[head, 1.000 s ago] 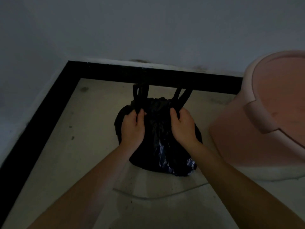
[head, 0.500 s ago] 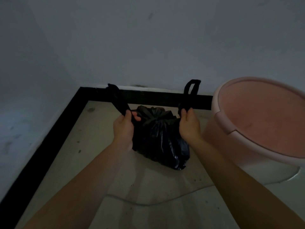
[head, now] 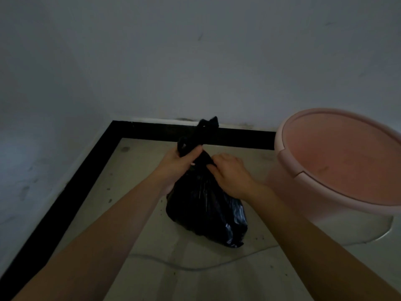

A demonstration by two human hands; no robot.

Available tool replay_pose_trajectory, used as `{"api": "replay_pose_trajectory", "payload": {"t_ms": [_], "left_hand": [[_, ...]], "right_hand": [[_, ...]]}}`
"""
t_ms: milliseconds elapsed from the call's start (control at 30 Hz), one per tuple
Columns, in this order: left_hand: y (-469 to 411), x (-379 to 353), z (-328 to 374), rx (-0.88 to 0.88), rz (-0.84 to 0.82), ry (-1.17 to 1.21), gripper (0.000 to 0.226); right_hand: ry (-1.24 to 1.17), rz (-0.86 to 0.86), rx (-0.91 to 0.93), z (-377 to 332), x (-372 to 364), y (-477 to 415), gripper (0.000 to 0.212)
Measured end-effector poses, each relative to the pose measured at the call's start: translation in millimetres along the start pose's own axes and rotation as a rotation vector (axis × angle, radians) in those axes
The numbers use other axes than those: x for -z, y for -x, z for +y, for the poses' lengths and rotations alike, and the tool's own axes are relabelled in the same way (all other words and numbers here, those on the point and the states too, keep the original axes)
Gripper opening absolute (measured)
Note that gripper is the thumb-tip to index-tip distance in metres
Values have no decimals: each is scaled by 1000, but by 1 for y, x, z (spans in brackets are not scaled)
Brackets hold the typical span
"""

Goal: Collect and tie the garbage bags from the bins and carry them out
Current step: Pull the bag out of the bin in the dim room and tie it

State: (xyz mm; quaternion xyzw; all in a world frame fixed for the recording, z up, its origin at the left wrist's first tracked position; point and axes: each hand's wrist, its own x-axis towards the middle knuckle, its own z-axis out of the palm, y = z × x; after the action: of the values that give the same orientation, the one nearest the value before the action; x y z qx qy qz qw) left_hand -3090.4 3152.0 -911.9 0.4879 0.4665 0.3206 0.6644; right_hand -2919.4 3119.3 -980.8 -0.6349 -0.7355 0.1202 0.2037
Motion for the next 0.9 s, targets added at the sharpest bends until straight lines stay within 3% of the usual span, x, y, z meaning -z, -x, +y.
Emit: {"api": "replay_pose_trajectory", "payload": {"t_ms": [133,267,467,600,667,767,900], "left_hand": [[-11,7,-7,46,140,185,24],[-19,21,-17,107,113,260,22],[-16,24,-21,128,33,245,27],[-10,30,-21,45,-140,119,7],[-11,34,-24,75,-171,37,42],[-10,37,-26,120,-221,-83,65],[-8,40,-25,97,-351,-229,48]], "right_hand": [[-217,-49,-144,3,-2,12,64],[-242,28,-222,11,-8,21,33],[-440,19,-292,-5,-8,19,37],[-405,80,-320,-8,-15,14,23],[-485,134,-361,-7,-14,11,21],[-413,58,-266,-6,-9,8,26],[-182,-121,-73,-6,2,5,30]]}}
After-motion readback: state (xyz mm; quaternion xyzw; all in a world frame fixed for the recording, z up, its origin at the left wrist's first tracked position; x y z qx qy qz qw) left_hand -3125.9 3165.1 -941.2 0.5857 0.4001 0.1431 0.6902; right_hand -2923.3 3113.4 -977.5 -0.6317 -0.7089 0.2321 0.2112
